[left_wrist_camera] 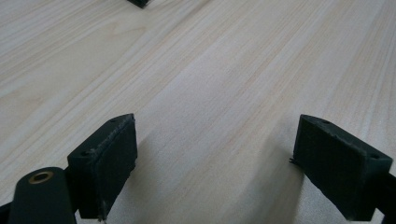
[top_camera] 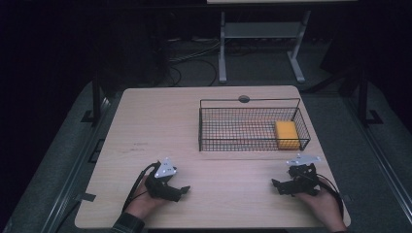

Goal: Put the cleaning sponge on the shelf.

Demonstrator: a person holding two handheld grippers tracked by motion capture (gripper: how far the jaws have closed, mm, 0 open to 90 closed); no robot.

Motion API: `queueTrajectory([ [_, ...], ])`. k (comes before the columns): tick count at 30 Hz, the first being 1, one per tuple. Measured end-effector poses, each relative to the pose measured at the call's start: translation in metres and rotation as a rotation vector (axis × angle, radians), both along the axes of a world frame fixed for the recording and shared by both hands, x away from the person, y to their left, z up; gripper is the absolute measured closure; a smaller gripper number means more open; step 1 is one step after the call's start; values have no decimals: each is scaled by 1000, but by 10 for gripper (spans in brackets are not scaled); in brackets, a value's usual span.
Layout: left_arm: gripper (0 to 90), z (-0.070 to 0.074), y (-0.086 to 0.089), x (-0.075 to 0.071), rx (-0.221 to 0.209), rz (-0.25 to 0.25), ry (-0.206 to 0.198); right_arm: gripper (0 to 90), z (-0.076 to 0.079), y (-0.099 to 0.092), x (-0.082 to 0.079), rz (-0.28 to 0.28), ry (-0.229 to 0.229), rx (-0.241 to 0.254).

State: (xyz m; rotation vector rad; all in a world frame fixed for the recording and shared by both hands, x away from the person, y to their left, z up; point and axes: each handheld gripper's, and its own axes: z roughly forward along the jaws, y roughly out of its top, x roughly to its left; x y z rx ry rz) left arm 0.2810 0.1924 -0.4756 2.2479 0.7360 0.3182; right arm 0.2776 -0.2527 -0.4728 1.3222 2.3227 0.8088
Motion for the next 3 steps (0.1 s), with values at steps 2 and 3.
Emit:
queueTrajectory([
  [2,128,0,0,0,0,0,0,27,-1,0,0,2,-7,4],
  [3,128,0,0,0,0,0,0,27,-1,0,0,4,-10,8],
])
